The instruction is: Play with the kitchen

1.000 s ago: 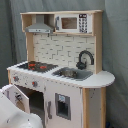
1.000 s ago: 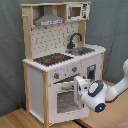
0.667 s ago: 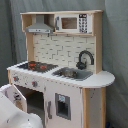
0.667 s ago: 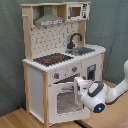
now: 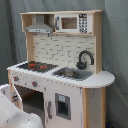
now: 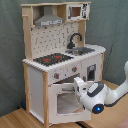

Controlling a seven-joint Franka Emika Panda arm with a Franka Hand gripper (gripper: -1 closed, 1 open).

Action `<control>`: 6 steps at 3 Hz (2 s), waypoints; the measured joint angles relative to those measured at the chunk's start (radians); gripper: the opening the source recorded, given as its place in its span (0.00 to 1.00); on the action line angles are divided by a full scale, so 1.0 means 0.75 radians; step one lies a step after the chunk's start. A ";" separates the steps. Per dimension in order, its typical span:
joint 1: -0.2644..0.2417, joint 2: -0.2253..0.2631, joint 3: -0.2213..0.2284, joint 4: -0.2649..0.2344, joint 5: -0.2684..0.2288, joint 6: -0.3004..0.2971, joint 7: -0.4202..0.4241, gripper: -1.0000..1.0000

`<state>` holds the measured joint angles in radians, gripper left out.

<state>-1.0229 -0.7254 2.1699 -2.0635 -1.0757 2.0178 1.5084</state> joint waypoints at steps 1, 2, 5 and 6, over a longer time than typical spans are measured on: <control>0.000 0.000 0.003 -0.003 0.010 -0.005 -0.006 1.00; 0.000 -0.001 0.025 -0.014 0.040 -0.026 -0.014 1.00; -0.004 0.000 0.075 0.086 0.116 -0.307 -0.177 1.00; -0.003 0.000 0.067 0.182 0.094 -0.393 -0.220 1.00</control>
<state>-1.0251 -0.7252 2.2202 -1.9268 -1.0050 1.7233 1.3432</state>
